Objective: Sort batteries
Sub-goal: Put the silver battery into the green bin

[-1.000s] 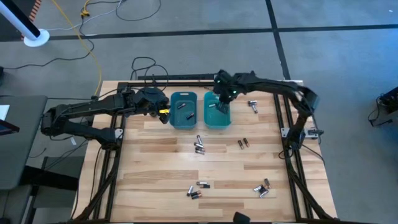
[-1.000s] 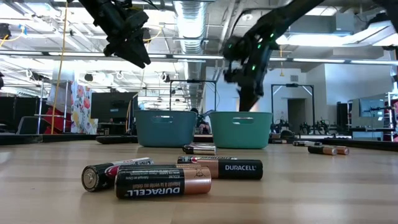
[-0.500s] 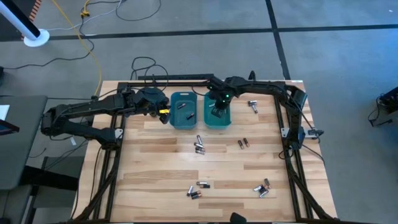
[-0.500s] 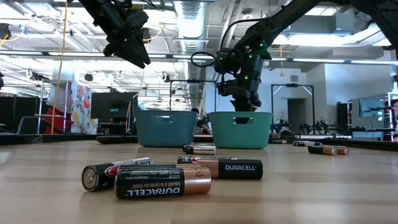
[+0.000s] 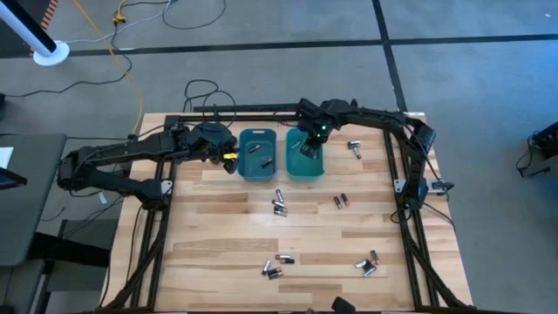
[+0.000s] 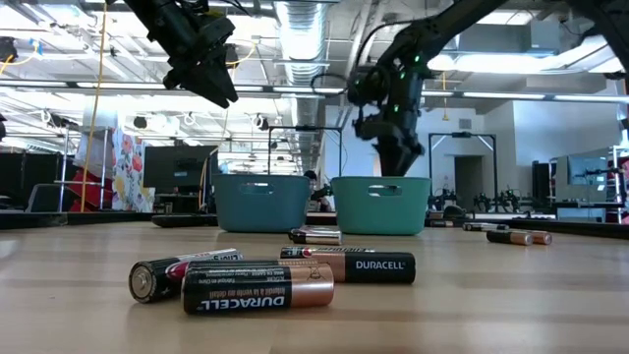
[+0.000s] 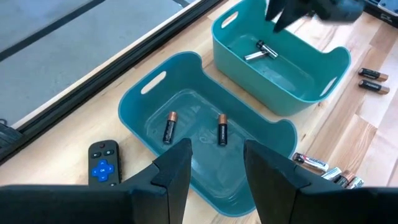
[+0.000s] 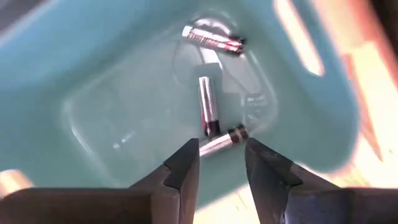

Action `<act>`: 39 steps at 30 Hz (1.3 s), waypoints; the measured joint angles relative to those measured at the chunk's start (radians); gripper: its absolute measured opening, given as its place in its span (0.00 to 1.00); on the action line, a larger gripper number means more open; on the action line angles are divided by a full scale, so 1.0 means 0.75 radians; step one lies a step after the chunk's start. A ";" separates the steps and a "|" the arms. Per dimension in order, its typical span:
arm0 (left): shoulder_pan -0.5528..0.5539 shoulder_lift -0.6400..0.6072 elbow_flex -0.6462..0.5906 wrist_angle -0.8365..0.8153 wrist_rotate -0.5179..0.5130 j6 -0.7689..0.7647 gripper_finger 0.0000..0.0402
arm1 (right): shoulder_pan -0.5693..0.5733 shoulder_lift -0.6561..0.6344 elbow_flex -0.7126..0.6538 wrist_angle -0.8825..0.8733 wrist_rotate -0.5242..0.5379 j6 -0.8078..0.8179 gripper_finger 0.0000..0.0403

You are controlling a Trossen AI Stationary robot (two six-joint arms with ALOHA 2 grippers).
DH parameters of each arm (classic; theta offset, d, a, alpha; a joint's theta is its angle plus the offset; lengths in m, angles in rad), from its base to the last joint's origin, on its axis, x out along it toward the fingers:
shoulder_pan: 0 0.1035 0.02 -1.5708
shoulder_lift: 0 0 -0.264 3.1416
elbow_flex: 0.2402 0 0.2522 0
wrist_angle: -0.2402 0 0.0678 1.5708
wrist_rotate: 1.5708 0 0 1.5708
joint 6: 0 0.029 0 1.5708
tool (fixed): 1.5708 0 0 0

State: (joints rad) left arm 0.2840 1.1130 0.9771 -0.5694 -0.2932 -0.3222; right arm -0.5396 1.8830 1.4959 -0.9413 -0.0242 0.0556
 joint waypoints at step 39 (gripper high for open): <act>-0.265 0.104 0.000 0.214 0.011 0.029 0.35 | 1.013 -1.004 -1.009 0.162 0.456 1.501 0.28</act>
State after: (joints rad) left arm 0.0856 1.1912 0.9771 -0.4092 -0.2847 -0.3002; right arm 0.2202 1.1303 0.7391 -0.8201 0.3176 1.1810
